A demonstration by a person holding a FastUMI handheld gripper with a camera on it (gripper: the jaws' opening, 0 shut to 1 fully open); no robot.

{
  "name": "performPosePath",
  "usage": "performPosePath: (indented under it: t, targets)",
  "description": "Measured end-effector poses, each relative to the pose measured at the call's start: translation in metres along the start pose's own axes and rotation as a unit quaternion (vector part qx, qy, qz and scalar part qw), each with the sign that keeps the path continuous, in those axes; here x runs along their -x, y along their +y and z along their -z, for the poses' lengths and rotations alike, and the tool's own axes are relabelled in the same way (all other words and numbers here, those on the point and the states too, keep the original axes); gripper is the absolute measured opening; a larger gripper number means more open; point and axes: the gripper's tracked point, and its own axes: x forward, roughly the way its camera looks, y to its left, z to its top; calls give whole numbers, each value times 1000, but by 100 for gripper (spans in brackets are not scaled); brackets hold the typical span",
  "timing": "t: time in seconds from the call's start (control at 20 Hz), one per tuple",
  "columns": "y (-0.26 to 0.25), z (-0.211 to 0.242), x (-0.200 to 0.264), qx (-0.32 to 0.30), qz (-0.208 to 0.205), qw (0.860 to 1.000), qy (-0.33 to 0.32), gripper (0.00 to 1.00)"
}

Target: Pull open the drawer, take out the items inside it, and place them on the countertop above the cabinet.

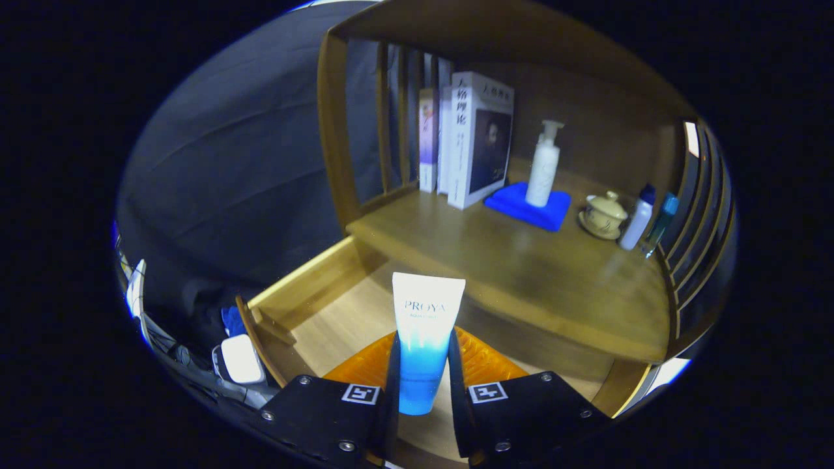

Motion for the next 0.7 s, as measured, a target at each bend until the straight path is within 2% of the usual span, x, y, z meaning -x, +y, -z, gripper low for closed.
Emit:
performPosePath:
  t: [0.3,0.7]
  targets:
    - [-43,-49,-8,-51,40,997,-46,35]
    - [-107,-55,-53,-151,100,983,-43,37]
